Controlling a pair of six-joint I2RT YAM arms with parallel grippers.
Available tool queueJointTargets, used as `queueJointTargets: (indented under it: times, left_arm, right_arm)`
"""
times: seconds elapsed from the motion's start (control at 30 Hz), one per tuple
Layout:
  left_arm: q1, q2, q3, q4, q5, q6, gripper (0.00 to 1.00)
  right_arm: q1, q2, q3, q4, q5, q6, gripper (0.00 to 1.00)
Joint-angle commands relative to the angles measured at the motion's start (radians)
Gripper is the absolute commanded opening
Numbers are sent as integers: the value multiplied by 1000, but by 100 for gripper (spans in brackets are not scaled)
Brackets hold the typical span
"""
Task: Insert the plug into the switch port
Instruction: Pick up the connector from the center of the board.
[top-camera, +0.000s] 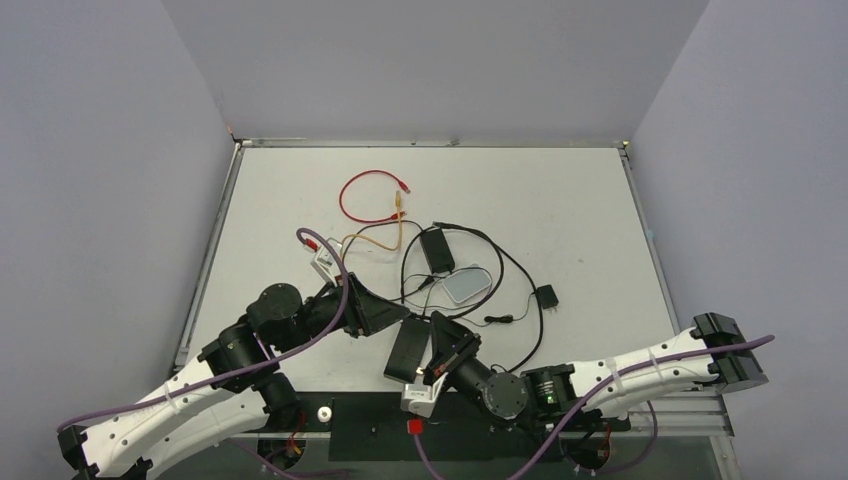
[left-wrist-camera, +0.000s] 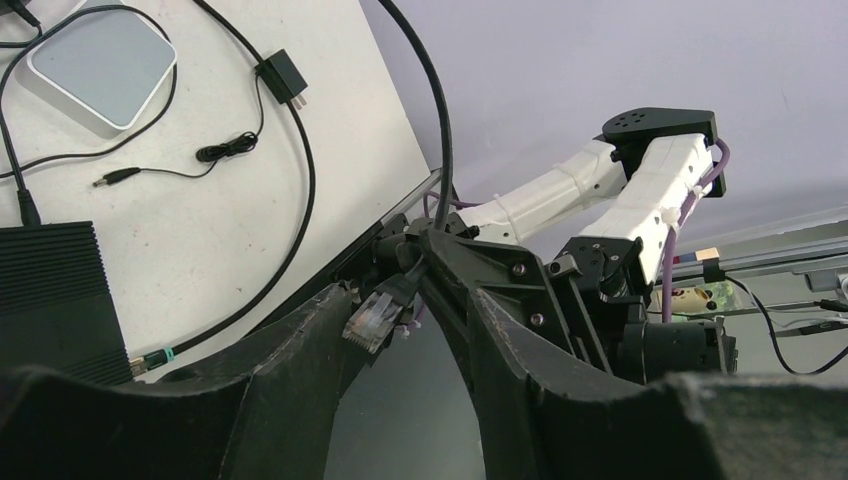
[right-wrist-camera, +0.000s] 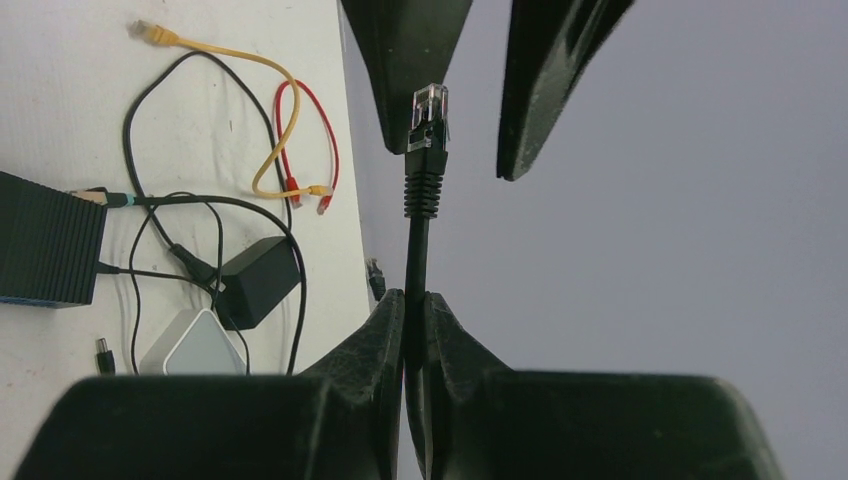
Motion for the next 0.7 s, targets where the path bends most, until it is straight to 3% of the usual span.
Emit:
queueJointTargets:
  times: [0.0,0.43,0.5,0.57,0.63,0.67]
  left_arm:
    - [7,-2,35,65,-7,-14,44]
    - [11,-8,24,73,2,-23,32]
    - [12,-8,22,74,1,-22,27]
    - [13,-9,21,74,2,-22,17]
    - [14,-6,20,73,3,-20,1]
    - [15,-5,20,72,4,-18,0]
  right_arm:
    - [21,27,-7,62,51,-43,0]
    - [33,57,-17,123,88,-95,0]
    - [34,62,-20,132,94,-101,0]
    - [35,65,-24,141,96,-101,0]
    - [35,64,-27,145,96,-96,0]
    - [35,60,-26,141,92,-85,0]
